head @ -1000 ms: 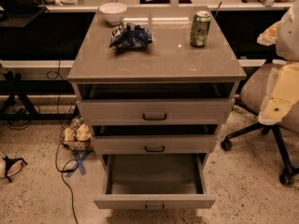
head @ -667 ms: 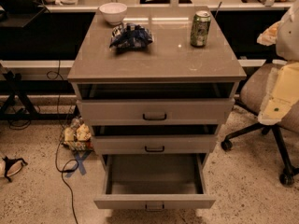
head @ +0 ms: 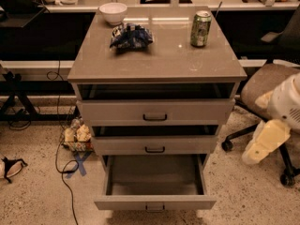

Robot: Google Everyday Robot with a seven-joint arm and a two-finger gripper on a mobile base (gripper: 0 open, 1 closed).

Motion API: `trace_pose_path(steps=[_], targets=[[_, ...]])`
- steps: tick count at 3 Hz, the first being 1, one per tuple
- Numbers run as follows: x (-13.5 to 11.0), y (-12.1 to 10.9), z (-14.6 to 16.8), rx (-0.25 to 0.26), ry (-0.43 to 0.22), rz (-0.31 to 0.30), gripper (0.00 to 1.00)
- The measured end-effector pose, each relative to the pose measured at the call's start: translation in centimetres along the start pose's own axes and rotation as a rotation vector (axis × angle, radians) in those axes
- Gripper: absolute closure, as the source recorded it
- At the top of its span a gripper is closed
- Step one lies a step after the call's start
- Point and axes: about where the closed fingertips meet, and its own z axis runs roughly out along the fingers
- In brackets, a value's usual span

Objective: Close bottom drawer

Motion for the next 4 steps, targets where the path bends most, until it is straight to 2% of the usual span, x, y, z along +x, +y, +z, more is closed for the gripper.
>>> trace_pose_path(steps=[1, 2, 3, 4], targets=[[2.7, -0.5, 9.5, -0.121, -0.128, 0.150, 0.00], [3.6, -1.1, 13.3, -0.176, -0.146, 0.195, 0.00], [3.7, -1.2, 13.6, -0.181, -0.147, 0.196, 0.00], [4.4, -2.3, 15.7, -0.210, -0.164, 0.211, 0.00]])
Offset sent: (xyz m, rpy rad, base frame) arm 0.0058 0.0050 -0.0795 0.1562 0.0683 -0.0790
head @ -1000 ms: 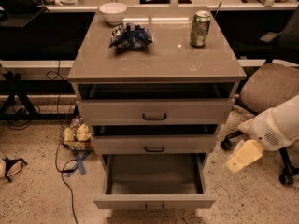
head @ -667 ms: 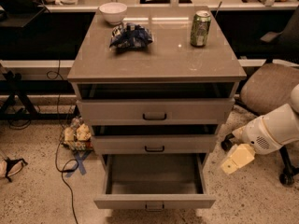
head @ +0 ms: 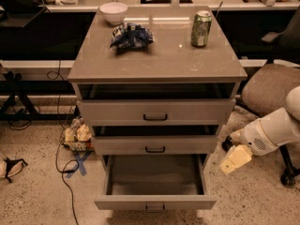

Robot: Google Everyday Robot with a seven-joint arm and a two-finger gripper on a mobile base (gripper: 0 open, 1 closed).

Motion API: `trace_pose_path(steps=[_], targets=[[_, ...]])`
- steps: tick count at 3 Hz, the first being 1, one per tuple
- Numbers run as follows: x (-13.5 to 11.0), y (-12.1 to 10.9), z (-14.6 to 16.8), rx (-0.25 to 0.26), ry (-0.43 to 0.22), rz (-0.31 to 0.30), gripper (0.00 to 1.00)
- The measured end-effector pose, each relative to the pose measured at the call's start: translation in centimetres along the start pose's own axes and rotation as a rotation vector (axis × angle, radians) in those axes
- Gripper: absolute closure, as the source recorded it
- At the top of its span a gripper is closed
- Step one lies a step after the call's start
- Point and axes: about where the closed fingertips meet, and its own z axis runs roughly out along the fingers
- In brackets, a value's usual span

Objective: Close bottom drawer

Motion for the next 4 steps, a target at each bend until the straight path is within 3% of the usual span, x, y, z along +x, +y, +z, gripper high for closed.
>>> trace_pose_path(steps=[1, 2, 4], targets=[[2.6, -3.2, 5.3, -0.051, 0.019, 0.042, 0.00], [6.9, -5.3, 11.1, -0.117, 0.030, 0.136, 0.00], [15.6, -6.2, 20.7, -0.221, 0.024, 0.292, 0.42]])
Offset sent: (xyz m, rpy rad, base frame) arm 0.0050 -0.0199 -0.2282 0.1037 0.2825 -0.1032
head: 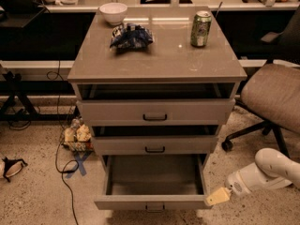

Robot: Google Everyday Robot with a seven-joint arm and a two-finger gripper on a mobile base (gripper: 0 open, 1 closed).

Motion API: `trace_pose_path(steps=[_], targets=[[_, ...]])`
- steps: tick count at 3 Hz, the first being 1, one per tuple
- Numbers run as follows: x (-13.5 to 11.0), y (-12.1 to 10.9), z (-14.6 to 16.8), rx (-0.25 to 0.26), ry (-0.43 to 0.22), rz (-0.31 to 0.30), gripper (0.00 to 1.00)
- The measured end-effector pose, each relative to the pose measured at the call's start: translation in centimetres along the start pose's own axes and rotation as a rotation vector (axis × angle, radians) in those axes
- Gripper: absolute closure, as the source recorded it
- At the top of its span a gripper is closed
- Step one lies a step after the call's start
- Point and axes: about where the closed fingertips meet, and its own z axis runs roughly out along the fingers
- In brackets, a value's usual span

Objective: Close bottom drawer

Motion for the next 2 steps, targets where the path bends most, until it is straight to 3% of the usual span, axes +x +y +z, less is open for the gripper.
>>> trace_pose_path(steps=[1, 2], targets=[[2.1, -1.8, 5.3, -0.098, 0.029, 0.018, 0.65], [3.9, -2.0, 8.3, -0.145, 0.038, 0.051, 0.96]])
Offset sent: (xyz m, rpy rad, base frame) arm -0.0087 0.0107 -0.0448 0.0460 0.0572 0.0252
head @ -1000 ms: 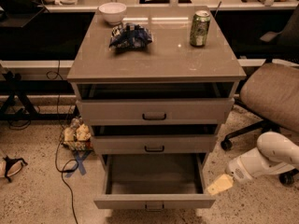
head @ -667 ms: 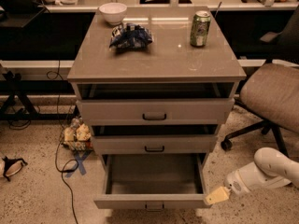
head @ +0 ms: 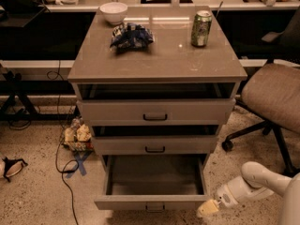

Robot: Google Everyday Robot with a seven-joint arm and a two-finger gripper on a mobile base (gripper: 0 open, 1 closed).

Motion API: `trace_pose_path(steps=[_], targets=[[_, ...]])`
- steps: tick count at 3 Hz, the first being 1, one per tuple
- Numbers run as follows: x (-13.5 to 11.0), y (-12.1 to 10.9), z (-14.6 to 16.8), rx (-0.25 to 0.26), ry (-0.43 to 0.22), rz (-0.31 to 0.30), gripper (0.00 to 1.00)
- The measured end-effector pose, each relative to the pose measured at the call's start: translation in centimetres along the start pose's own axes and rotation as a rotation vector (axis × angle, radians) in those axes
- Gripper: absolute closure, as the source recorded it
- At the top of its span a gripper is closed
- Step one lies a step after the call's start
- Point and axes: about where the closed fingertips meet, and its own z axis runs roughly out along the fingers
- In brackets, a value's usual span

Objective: Close bottom drawer

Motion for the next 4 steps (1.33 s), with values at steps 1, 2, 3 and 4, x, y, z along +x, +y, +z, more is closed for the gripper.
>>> trace_pose_path(steps=[1, 2, 3, 4], targets=[[0.0, 0.0, 0.1, -0.002, 0.000, 0.001, 1.00], [1.2, -3.1, 2.3, -0.007, -0.031, 0.046, 1.00], [2.8, -10.5, 7.3, 0.002, -0.099, 0.135, 1.00], [3.6, -14.4, 9.7, 0.037, -0.145, 0.186, 1.00]])
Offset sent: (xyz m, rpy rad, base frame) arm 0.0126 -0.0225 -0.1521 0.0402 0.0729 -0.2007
